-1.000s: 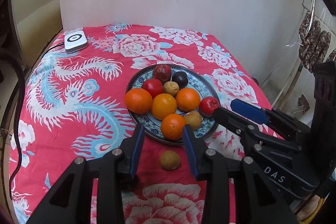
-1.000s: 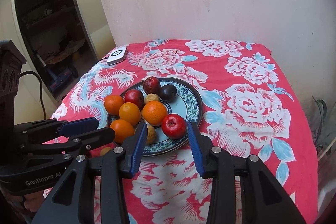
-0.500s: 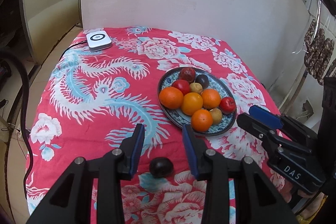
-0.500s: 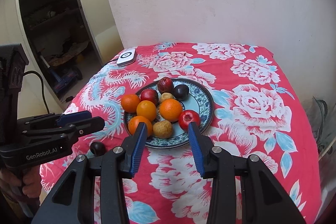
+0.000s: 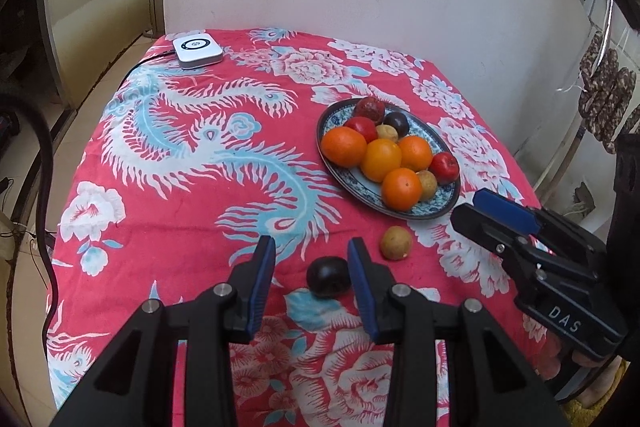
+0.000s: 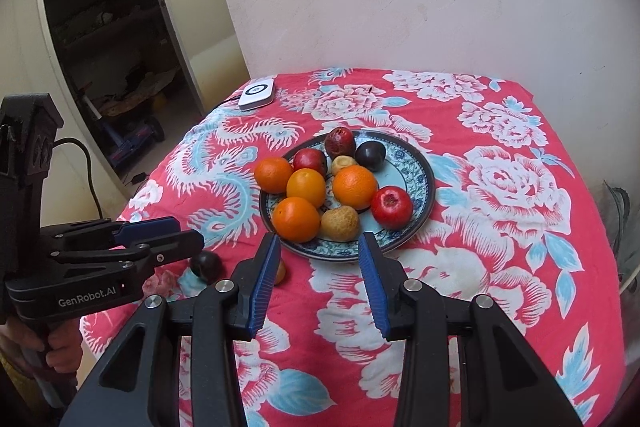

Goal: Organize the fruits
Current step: 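Grasp the dark plum on the cloth with the left tool, then lift the dark plum with the left tool while the right tool grasps the brown kiwi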

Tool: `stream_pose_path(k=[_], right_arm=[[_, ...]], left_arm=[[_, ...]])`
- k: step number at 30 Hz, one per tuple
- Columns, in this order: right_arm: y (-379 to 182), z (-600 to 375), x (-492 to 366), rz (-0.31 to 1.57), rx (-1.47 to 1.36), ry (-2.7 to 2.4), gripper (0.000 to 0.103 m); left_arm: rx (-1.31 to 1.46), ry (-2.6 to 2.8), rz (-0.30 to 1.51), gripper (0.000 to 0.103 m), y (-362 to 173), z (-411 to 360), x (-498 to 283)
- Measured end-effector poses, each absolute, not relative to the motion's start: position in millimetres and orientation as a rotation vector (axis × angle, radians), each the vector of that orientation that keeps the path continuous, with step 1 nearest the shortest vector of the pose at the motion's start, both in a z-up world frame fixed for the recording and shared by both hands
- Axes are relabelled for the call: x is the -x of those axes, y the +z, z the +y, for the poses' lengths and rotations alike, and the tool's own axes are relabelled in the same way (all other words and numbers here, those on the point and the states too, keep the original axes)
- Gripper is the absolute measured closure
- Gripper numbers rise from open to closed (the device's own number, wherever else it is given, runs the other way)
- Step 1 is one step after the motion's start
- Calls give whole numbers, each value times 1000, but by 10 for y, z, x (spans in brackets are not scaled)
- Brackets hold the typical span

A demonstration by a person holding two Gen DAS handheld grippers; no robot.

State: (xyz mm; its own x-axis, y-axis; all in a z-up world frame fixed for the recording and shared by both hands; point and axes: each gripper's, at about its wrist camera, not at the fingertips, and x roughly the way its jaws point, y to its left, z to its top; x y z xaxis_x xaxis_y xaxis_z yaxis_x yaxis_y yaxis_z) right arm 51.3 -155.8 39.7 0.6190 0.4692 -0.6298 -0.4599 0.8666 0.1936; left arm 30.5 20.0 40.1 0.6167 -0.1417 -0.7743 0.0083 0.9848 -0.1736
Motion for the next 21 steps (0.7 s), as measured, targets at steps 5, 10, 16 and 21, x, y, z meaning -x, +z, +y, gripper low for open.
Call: stream_pose_path(k=[5, 10, 16, 21], right_arm=[[364, -1516, -496, 737, -9, 542, 61], [333, -1488, -480, 745, -1, 544, 61], [288, -1444, -467, 759, -1, 560, 61], [238, -1366, -465, 776, 4, 585, 61]], left_arm=[[161, -99, 916, 64, 345, 160, -299], [158, -110, 923, 64, 305, 128, -288], [177, -100, 914, 64, 308, 211, -250], [195, -119, 920, 64, 277, 227, -222]])
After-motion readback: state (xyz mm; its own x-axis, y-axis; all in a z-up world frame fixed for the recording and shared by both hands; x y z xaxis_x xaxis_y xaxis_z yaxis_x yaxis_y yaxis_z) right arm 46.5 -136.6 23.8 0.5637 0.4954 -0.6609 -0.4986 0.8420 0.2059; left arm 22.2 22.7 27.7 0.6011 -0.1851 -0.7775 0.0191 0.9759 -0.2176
